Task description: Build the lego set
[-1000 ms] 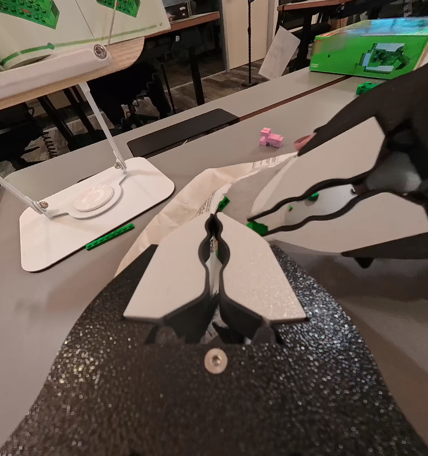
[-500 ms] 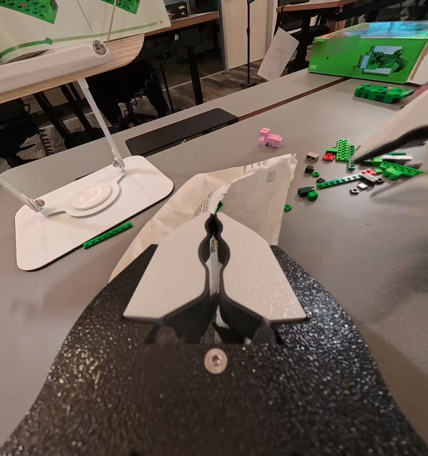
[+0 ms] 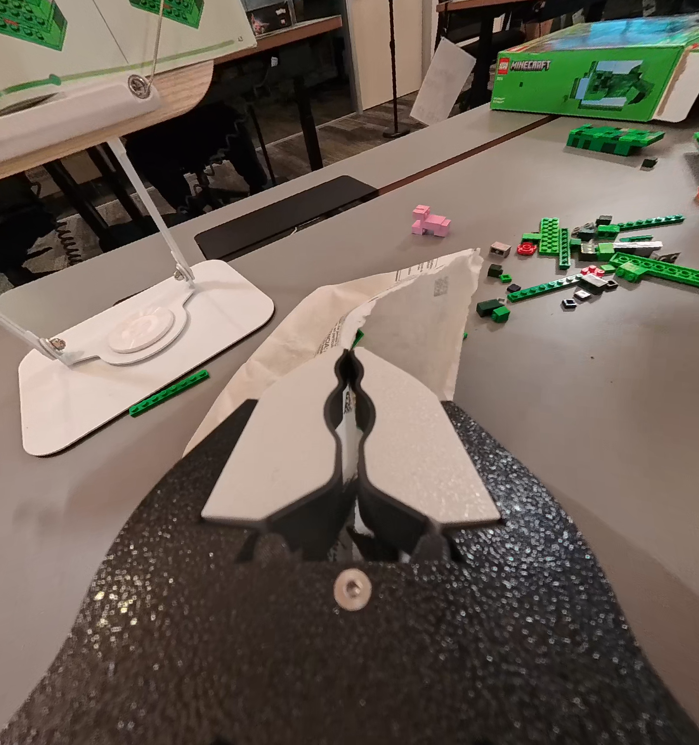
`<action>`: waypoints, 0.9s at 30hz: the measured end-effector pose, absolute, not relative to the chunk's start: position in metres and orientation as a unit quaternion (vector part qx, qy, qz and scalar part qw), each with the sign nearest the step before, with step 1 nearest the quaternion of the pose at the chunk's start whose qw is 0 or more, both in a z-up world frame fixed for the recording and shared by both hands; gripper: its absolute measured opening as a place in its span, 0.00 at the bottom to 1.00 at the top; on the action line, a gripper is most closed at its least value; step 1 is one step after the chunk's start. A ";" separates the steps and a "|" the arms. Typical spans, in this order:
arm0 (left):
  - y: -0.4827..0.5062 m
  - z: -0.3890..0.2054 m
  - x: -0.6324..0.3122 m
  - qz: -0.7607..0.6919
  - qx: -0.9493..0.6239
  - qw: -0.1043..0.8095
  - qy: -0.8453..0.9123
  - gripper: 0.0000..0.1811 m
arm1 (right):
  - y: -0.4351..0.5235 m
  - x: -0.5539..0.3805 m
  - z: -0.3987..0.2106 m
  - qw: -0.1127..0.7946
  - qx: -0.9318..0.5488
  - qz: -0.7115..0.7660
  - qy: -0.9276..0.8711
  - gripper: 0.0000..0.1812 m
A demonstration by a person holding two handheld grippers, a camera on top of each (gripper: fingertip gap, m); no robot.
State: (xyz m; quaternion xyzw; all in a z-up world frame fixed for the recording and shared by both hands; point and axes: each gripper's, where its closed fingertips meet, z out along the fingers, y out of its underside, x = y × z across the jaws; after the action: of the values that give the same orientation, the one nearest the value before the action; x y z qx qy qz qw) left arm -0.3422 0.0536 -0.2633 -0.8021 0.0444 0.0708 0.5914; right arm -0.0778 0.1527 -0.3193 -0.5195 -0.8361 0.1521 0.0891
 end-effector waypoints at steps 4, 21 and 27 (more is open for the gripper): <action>0.054 -0.263 -0.341 0.068 -0.802 0.592 0.047 0.00 | 0.145 -0.070 -0.332 0.064 -0.518 0.139 -0.842 0.09; 0.054 -0.263 -0.337 0.064 -0.803 0.590 0.055 0.00 | 0.137 -0.075 -0.342 0.060 -0.504 0.127 -0.852 0.07; 0.054 -0.262 -0.336 0.063 -0.803 0.590 0.057 0.00 | 0.125 -0.094 -0.328 0.098 -0.488 0.159 -0.852 0.06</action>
State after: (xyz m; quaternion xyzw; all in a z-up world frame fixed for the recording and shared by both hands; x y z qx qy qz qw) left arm -0.3355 0.0540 -0.2623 -0.8026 0.0571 0.0633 0.5904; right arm -0.0943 0.1250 -0.3279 -0.4884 -0.8524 0.1587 0.0980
